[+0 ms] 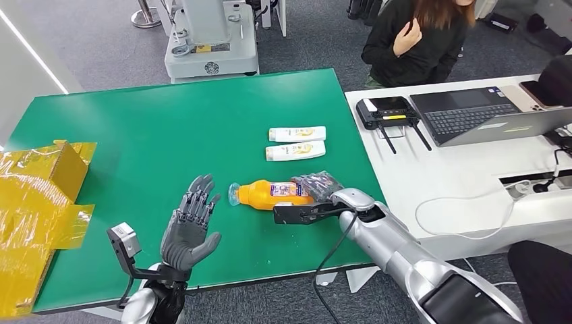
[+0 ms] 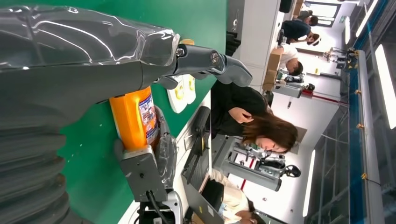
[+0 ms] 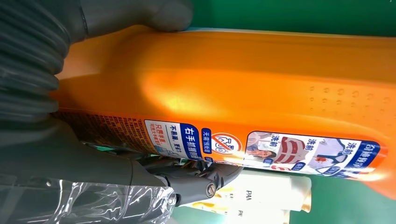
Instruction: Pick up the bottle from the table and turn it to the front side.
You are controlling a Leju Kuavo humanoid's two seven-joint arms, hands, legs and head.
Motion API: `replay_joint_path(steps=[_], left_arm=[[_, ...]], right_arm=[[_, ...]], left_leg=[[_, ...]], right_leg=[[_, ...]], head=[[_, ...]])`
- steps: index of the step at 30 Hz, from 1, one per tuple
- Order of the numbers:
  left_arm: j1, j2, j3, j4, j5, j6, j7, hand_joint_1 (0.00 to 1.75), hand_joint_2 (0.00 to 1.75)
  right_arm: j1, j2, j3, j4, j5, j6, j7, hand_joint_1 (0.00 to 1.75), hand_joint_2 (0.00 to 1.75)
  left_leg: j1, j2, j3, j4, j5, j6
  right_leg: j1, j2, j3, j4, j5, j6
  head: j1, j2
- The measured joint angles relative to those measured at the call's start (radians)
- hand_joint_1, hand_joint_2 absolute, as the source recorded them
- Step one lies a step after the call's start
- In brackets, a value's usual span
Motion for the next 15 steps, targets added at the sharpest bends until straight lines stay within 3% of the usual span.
replay_joint_path(steps=[5, 9, 15], left_arm=[[0.021, -0.001, 0.016, -0.003, -0.035, 0.018, -0.002, 0.00, 1.75], [0.047, -0.006, 0.027, -0.018, -0.080, 0.059, -0.004, 0.00, 1.75], [0.060, -0.008, 0.030, -0.027, -0.110, 0.087, -0.013, 0.00, 1.75]], right_arm=[[0.057, 0.004, -0.031, -0.055, -0.100, -0.116, -0.085, 1.75, 1.75], [0.213, 0.004, -0.113, -0.233, -0.225, -0.221, -0.161, 1.75, 1.75], [0.437, 0.004, -0.200, -0.505, -0.249, -0.283, -0.176, 1.75, 1.75]], left_leg=[[0.000, -0.001, -0.001, 0.000, 0.000, 0.000], [0.000, -0.005, -0.002, 0.000, -0.001, 0.000], [0.000, -0.009, -0.005, 0.000, -0.002, -0.001]], right_leg=[[0.000, -0.001, -0.001, 0.000, 0.000, 0.000], [0.000, -0.005, -0.001, 0.000, -0.002, 0.000], [0.000, -0.008, -0.002, 0.000, -0.005, 0.000]], head=[[0.000, 0.000], [0.000, 0.000], [0.000, 0.000]])
